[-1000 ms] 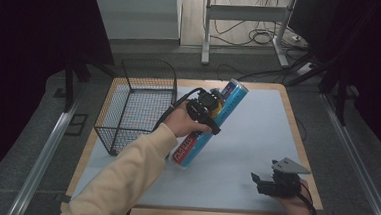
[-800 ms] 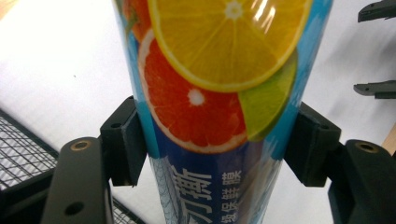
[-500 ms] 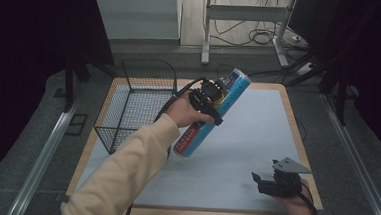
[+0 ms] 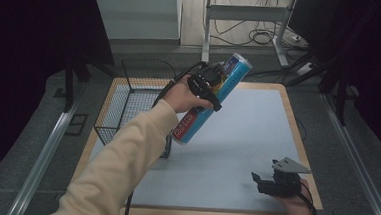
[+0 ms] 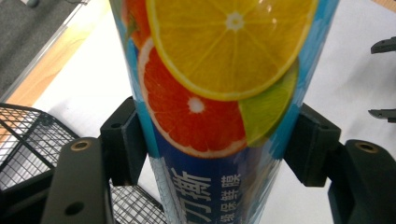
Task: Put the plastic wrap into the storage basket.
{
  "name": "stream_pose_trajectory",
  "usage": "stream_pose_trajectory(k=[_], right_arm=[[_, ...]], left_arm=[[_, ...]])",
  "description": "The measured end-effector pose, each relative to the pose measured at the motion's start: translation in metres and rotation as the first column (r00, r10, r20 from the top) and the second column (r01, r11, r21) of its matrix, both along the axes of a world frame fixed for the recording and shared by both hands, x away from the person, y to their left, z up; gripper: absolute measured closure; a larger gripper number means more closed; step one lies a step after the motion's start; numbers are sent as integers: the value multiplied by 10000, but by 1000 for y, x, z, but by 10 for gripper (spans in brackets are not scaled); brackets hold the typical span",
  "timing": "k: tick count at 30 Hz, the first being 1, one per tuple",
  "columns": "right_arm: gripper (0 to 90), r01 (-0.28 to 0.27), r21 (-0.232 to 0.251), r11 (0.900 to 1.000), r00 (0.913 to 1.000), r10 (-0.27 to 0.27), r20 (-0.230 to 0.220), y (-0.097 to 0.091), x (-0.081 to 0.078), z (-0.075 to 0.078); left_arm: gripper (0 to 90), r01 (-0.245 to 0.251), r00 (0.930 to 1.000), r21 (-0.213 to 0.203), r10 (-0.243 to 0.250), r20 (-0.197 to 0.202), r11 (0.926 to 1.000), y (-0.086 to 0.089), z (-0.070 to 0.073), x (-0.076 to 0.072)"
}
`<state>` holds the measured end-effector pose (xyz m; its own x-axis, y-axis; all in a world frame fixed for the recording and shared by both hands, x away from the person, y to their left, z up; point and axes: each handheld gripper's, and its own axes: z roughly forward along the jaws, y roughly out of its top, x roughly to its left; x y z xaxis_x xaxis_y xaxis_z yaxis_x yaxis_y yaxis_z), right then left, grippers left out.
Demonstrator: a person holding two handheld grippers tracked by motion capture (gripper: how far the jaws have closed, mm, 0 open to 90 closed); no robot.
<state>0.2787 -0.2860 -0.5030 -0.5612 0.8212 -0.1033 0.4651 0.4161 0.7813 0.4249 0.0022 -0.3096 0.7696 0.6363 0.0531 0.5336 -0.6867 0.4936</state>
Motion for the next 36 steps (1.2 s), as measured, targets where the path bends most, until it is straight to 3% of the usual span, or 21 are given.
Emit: stream_pose_trajectory(k=[11, 19, 32, 36], right_arm=[[134, 47, 26, 10000, 10000, -47, -76, -2, 1, -1], [135, 115, 1, 9999, 9999, -115, -74, -1, 1, -1], [135, 251, 2, 9997, 9996, -251, -117, -5, 3, -2], [135, 245, -30, 9997, 9996, -245, -147, -5, 4, -3]], left_arm=[[319, -247, 9997, -82, 247, 8, 9997, 11, 5, 8], [320, -351, 9992, -121, 353, 168, 9993, 19, 17, 16], [320, -863, 9947, -215, 874, 539, 9960, 49, 43, 25], [320, -1066, 9927, -149, 1073, 559, 9942, 60, 46, 24]])
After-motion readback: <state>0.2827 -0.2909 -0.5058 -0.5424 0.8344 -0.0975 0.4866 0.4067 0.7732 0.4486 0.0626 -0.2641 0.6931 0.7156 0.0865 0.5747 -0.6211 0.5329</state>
